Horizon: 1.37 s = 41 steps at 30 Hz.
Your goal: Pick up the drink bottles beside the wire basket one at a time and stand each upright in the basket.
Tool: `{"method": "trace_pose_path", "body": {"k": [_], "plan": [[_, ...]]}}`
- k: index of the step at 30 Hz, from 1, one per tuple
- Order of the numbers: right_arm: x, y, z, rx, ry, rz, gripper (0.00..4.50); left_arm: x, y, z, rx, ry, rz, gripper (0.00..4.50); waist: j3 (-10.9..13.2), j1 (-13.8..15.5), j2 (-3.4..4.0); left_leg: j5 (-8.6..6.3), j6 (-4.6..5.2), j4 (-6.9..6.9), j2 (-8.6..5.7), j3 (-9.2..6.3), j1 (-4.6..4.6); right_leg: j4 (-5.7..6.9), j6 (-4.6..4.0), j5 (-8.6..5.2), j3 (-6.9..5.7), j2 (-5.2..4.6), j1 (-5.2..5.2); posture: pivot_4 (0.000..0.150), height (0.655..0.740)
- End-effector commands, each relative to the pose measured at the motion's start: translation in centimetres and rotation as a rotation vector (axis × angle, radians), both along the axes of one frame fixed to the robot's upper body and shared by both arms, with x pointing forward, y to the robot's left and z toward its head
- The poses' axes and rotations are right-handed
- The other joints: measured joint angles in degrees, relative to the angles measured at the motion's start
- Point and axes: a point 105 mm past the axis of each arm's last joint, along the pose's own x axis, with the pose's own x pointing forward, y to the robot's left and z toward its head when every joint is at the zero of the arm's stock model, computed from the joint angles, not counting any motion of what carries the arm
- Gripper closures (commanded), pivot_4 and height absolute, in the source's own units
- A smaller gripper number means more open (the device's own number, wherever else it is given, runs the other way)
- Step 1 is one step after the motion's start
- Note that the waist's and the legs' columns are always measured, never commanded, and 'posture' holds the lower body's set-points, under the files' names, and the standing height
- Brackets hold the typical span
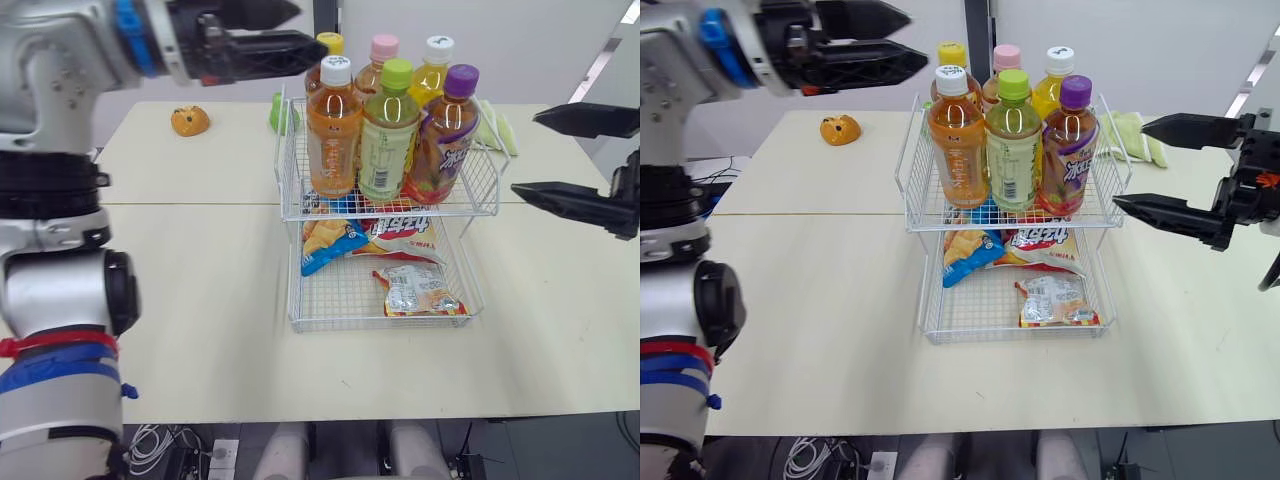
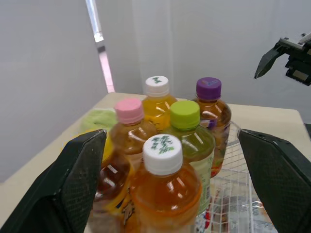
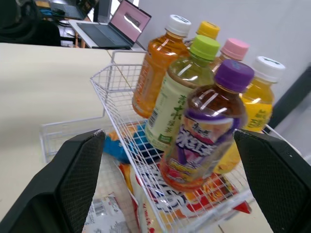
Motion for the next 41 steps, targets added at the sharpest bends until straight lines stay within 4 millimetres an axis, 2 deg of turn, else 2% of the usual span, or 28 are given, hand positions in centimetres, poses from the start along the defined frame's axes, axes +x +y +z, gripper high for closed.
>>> {"method": "trace_pose_path", "body": {"k": [1,6,8,12,15,20,24,28,33,36,41], "plan": [[-0.2,-1.5,0.8,-0.017,-0.050,-0.049,0.00,-0.2,3.2,0.0,0.036,-0.085,0.157,0.01,0.0,0.1,0.00,0.00,0.00,0.01,0.00,0.00,0.00,0.00,0.00,0.00,-0.03,0.00,0.02,0.150,0.7400],[0.5,-3.2,0.3,-0.017,-0.031,-0.096,0.00,0.0,8.8,-2.4,0.099,-0.123,0.390,0.01,0.0,0.1,0.00,0.00,0.00,0.02,0.01,0.02,0.06,0.02,0.00,0.00,0.02,-0.01,0.05,0.150,0.7400],[0.7,-3.6,0.2,-0.018,-0.025,-0.106,0.00,-0.2,10.2,-3.8,0.140,-0.124,0.446,0.01,0.0,0.0,0.01,0.00,0.01,-0.01,0.02,0.03,0.08,0.01,-0.01,0.00,0.03,-0.01,0.04,0.150,0.7400],[1.1,-4.8,-0.2,-0.035,-0.014,-0.146,0.00,-0.8,12.2,-7.3,0.196,-0.082,0.513,0.01,0.0,0.1,0.01,-0.01,0.01,-0.05,0.04,0.07,0.14,0.00,-0.04,-0.01,0.05,-0.04,0.06,0.150,0.7400],[1.8,-6.3,-1.8,-0.101,-0.002,-0.217,0.00,-1.2,13.4,-9.8,0.165,-0.042,0.571,0.01,0.0,0.2,0.01,-0.01,0.02,-0.06,0.04,0.06,0.16,-0.04,-0.04,-0.02,0.03,-0.09,0.10,0.150,0.7400],[3.8,-8.4,-3.8,-0.117,-0.039,-0.349,0.00,-1.2,15.4,-14.1,0.178,-0.006,0.687,0.01,0.0,0.4,0.02,-0.01,0.02,-0.06,0.02,0.09,0.23,-0.05,-0.05,-0.01,0.03,-0.15,0.15,0.150,0.7400],[4.4,-9.2,-6.7,-0.163,0.013,-0.377,0.00,-1.6,16.0,-17.1,0.185,0.029,0.713,0.01,0.0,0.3,0.02,-0.01,0.02,-0.08,0.03,0.10,0.30,-0.06,-0.06,-0.01,0.03,-0.17,0.21,0.150,0.7400],[4.5,-10.2,-9.7,-0.214,0.054,-0.420,0.00,-1.7,17.0,-19.1,0.170,0.032,0.771,0.01,0.0,0.4,0.02,-0.01,0.02,-0.08,0.03,0.08,0.29,-0.06,-0.07,-0.01,0.02,-0.18,0.22,0.150,0.7400],[4.2,-10.6,-13.8,-0.256,0.122,-0.433,0.00,-2.0,17.2,-21.7,0.181,0.087,0.791,0.01,0.0,0.4,0.03,-0.01,0.02,-0.08,0.02,0.09,0.34,-0.04,-0.06,-0.01,0.02,-0.17,0.25,0.150,0.7400],[4.4,-10.9,-15.1,-0.262,0.131,-0.445,0.00,-2.1,17.4,-22.3,0.167,0.097,0.812,0.01,0.0,0.4,0.03,-0.01,0.02,-0.07,0.02,0.09,0.35,-0.03,-0.06,-0.01,0.02,-0.16,0.26,0.150,0.7400],[4.9,-11.5,-15.9,-0.263,0.127,-0.462,0.00,-2.0,17.8,-22.7,0.136,0.098,0.846,0.01,0.0,0.4,0.03,-0.01,0.02,-0.06,0.02,0.09,0.38,-0.02,-0.07,0.00,0.01,-0.15,0.28,0.150,0.7400]]}}
